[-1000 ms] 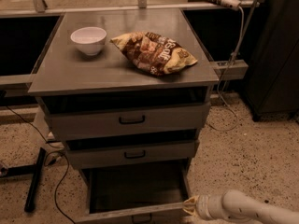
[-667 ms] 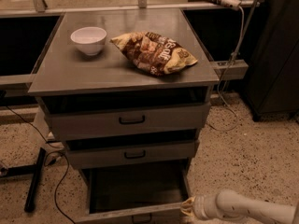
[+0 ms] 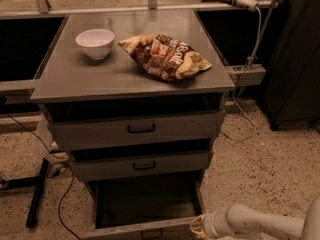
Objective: Close bottom drawer
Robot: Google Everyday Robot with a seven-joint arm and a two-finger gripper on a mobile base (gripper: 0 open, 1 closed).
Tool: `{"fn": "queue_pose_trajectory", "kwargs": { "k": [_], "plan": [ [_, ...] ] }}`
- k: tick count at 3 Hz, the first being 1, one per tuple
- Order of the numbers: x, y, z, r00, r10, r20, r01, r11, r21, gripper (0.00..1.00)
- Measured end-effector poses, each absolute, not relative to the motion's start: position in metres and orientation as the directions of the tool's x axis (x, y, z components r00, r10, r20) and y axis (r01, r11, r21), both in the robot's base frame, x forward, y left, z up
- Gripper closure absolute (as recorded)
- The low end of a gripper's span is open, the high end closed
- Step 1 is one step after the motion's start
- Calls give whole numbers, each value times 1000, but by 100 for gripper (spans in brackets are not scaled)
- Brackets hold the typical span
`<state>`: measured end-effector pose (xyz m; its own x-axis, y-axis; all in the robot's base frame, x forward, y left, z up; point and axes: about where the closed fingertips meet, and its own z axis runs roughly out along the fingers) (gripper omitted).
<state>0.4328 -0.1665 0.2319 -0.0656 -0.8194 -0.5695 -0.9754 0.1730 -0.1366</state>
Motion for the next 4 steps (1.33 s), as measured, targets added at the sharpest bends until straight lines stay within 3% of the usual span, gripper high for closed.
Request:
{"fn": "queue_pose_trajectory", "kwargs": {
  "k": [4],
  "plan": [
    [424, -131, 175, -29, -786, -618, -988, 118, -104, 100]
  ]
}}
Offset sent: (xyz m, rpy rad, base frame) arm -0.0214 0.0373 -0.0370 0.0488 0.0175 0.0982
